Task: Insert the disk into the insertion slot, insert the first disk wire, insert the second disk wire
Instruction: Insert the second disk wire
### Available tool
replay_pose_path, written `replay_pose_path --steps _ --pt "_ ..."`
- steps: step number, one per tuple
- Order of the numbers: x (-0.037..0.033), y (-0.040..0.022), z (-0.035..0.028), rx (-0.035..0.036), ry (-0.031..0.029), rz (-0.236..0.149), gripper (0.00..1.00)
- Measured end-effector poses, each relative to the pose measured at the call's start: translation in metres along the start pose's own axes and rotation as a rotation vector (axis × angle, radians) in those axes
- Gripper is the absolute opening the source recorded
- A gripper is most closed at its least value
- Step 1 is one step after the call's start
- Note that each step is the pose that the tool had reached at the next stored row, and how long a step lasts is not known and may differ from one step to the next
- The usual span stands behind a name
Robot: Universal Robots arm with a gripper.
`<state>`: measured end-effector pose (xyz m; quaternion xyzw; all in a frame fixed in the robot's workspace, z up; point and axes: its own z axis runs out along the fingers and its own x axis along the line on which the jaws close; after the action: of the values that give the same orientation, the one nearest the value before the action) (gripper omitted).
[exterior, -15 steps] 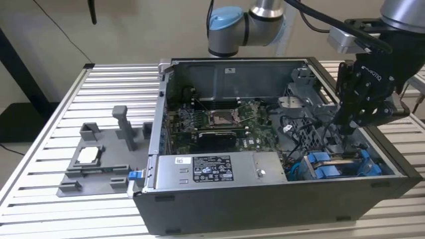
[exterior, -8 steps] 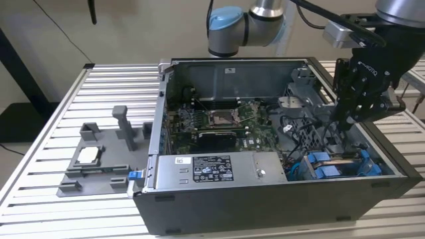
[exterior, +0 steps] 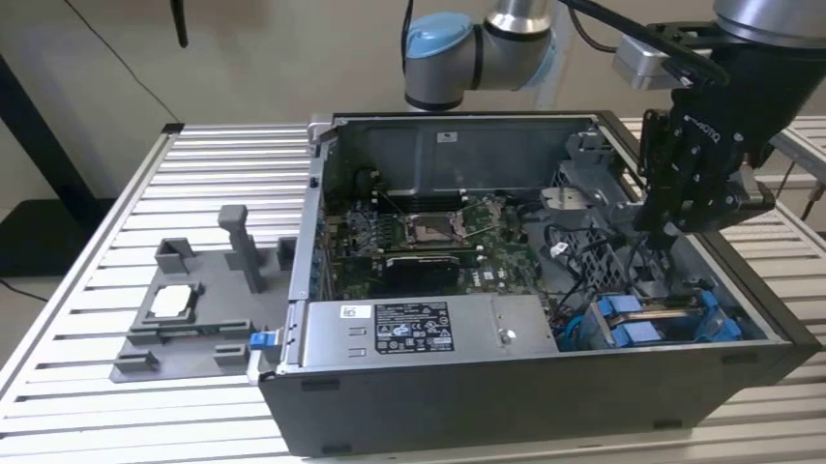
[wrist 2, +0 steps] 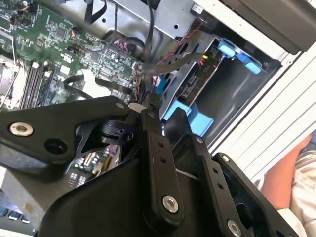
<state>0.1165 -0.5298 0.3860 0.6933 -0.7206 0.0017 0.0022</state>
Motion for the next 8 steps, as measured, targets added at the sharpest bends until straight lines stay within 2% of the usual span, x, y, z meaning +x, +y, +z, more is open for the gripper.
replay_pose_path --steps 5,8 --pt "-0.0047 0.0102 0.0 0.0232 0.0028 0.0 0.33" --pt "-0.0069 0.0141 0.0 0.0323 0.0079 -0.003 0.33"
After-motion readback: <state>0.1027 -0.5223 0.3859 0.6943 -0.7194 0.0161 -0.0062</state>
